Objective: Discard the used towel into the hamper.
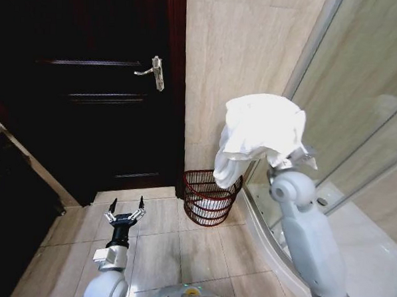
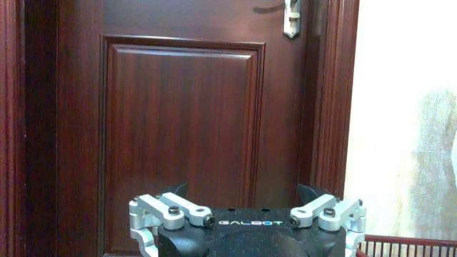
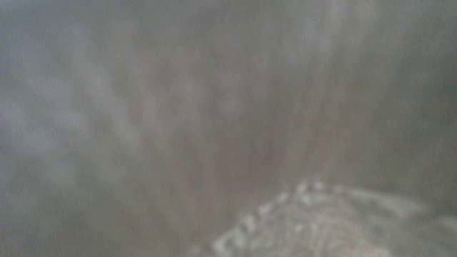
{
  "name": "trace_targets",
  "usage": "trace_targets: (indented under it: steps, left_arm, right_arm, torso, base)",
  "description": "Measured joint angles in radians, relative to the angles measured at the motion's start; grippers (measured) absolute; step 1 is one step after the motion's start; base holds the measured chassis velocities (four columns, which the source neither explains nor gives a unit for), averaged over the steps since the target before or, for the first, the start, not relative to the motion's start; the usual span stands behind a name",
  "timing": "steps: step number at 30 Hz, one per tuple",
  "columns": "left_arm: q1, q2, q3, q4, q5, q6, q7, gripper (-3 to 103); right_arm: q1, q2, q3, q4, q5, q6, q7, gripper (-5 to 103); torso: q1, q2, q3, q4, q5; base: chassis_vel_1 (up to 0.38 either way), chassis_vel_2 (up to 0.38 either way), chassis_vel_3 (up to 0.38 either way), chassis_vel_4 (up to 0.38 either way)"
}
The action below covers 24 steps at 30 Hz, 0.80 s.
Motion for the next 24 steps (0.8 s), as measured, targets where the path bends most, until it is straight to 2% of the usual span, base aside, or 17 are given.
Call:
trace_targets:
  steps: [3,7,13,16,17,19,20,22,23,24]
  left_arm:
    - [-0.006,0.002,-0.006,0.001,-0.004,0.004,0.000,100]
    - [-0.020,0.016,-0.023,-0.008,-0.017,0.013,-0.001,100]
    - [-0.013,0.004,-0.003,-0.012,-0.001,0.007,-0.001,100]
    - [-0.013,-0.003,0.014,-0.013,0.012,0.005,0.001,100]
    - [-0.013,-0.003,0.014,-0.013,0.012,0.005,0.001,100]
    - [-0.018,-0.003,0.020,-0.012,0.014,0.004,0.001,100]
    - [-0.018,-0.003,0.020,-0.012,0.014,0.004,0.001,100]
    - [-0.020,-0.003,0.028,-0.010,0.015,0.002,0.001,100]
    - [-0.020,-0.003,0.028,-0.010,0.015,0.002,0.001,100]
    - [-0.021,-0.002,0.031,-0.010,0.016,0.002,0.001,100]
  right_arm:
    - [-0.014,0.023,-0.028,-0.045,-0.027,0.013,-0.021,8]
    - [-0.048,0.062,-0.062,-0.211,-0.116,0.086,-0.073,8]
    - [-0.062,0.076,-0.071,-0.286,-0.124,0.110,-0.087,8]
    - [-0.090,0.055,-0.086,-0.256,-0.091,0.045,-0.039,8]
    - [-0.090,0.055,-0.086,-0.256,-0.091,0.045,-0.039,8]
    - [-0.128,0.022,-0.101,-0.176,-0.025,-0.065,0.013,8]
    - [-0.128,0.022,-0.101,-0.176,-0.025,-0.065,0.013,8]
    - [-0.150,-0.018,-0.135,-0.109,0.084,-0.170,0.129,8]
    - [-0.150,-0.018,-0.135,-0.109,0.084,-0.170,0.129,8]
    - [-0.152,-0.033,-0.150,-0.090,0.139,-0.209,0.174,8]
  torso:
    - [0.000,0.000,0.000,0.0001,-0.0002]
    - [0.000,0.000,0.000,0.0002,0.0003]
    - [0.000,0.000,0.000,0.0002,0.0001]
    - [0.000,0.001,0.000,0.0003,0.0003]
    - [0.000,0.001,0.000,0.0003,0.0003]
    - [0.000,0.001,0.000,-0.0001,0.0000]
    - [0.000,0.001,0.000,-0.0001,0.0000]
    - [0.000,0.001,0.000,-0.0001,0.0001]
    - [0.000,0.001,0.000,-0.0001,0.0001]
    - [0.000,0.001,0.000,0.0000,0.0002]
  base:
    - [0.000,0.000,0.000,0.000]
    - [0.000,0.000,0.000,0.000]
    - [0.000,0.000,0.000,0.000]
    - [0.000,0.000,0.000,0.000]
    - [0.000,0.000,0.000,0.000]
    - [0.000,0.000,0.000,0.000]
    - [0.000,0.000,0.000,0.000]
    - [0.000,0.000,0.000,0.000]
    - [0.000,0.000,0.000,0.000]
    - [0.000,0.000,0.000,0.000]
